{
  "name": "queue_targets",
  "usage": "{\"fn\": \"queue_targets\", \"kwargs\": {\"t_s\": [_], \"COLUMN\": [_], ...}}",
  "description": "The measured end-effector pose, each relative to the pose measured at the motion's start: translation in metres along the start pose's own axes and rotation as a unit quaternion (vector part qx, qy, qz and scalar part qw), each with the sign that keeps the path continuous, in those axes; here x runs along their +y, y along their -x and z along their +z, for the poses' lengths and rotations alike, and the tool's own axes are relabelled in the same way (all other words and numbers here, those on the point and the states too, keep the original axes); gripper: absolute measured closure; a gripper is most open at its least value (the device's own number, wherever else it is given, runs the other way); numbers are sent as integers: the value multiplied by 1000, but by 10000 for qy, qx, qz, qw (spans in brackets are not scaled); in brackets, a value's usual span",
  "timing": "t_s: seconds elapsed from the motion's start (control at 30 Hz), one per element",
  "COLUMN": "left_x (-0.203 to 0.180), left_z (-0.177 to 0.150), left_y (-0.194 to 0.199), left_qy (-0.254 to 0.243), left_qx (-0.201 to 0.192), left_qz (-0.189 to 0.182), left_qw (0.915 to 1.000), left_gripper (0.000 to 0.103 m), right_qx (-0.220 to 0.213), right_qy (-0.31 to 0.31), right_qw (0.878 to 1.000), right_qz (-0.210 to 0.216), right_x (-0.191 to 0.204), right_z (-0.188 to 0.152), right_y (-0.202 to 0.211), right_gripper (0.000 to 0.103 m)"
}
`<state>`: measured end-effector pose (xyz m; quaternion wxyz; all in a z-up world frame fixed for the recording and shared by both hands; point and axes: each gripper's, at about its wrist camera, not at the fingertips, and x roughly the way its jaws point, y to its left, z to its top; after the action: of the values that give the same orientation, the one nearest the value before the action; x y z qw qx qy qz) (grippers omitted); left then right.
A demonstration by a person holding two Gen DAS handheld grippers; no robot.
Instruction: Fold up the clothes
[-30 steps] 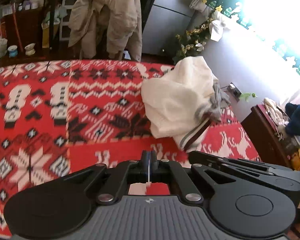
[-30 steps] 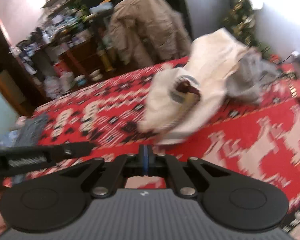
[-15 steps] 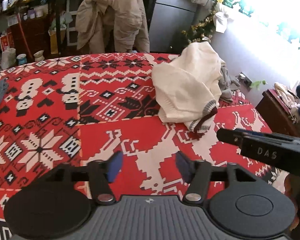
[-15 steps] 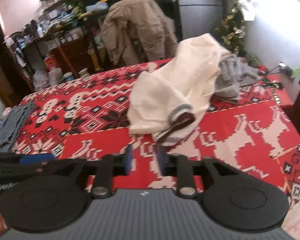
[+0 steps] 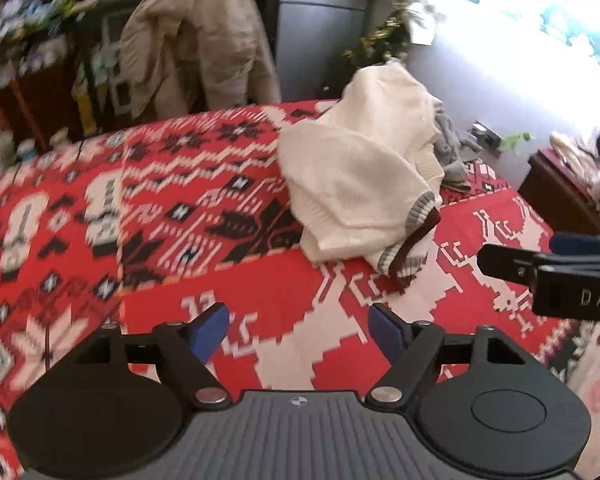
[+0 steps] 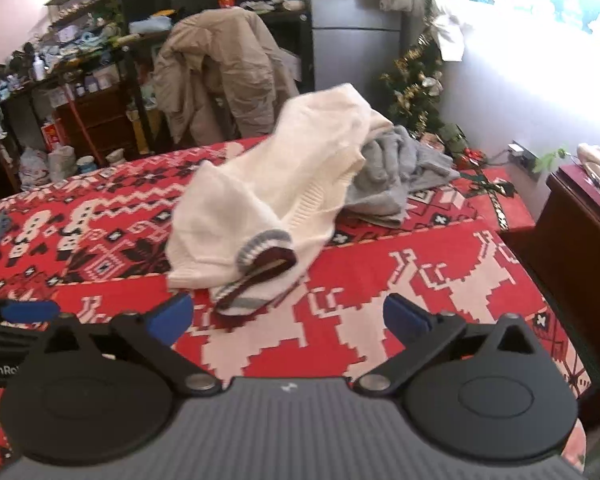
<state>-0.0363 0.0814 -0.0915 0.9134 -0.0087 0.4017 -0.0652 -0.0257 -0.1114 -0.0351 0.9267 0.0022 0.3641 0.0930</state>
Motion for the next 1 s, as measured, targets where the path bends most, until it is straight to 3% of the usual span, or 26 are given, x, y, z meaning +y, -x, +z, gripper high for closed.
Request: {"fn": "queue_targets", "kwargs": {"t_s": [0.03,0.1,0.23,0.37,0.53,0.63,0.73,0.77,0.87,1.0], "left_x": [-2,-5,-10,-18,-15,-9,-6,-5,-3,-5], "left_z": [2,7,12,19,31,35,40,41,45,48], "left_y": [-3,-10,-21,-32,-57,-66,-76,-80,-93,-105], "left_qy": [-91,-78,21,-285,-456,-315,-124,-81,-133,-202], "left_qx": [-20,32,-225,-551,-338,-418,-428,-405,-241,-161], "left_qz": [-42,-167,-41,75,-281,-503,-447,-426,-654,-760], "left_qw": [9999,9998,9997,9980,9980,9974,9980,9982,9975,9968], "left_gripper": [23,9,9,9,10,10,10,10,26,41], "right_qx": [22,-27,-192,-32,-83,-23,16,55,151,308], "right_qy": [-1,106,345,255,168,34,-261,-377,-617,-615], "right_qw": [10000,9999,9992,9996,9994,9993,9980,9973,9936,9908], "right_qz": [-17,-35,-38,122,277,372,575,626,931,1165], "right_x": [-2,-5,-10,-20,-32,-39,-46,-48,-51,-43], "right_z": [1,2,3,10,17,25,33,36,44,51], "right_y": [-3,-9,-20,-38,-59,-72,-88,-94,-113,-139], "right_gripper": [1,1,1,1,1,1,1,1,3,15]}}
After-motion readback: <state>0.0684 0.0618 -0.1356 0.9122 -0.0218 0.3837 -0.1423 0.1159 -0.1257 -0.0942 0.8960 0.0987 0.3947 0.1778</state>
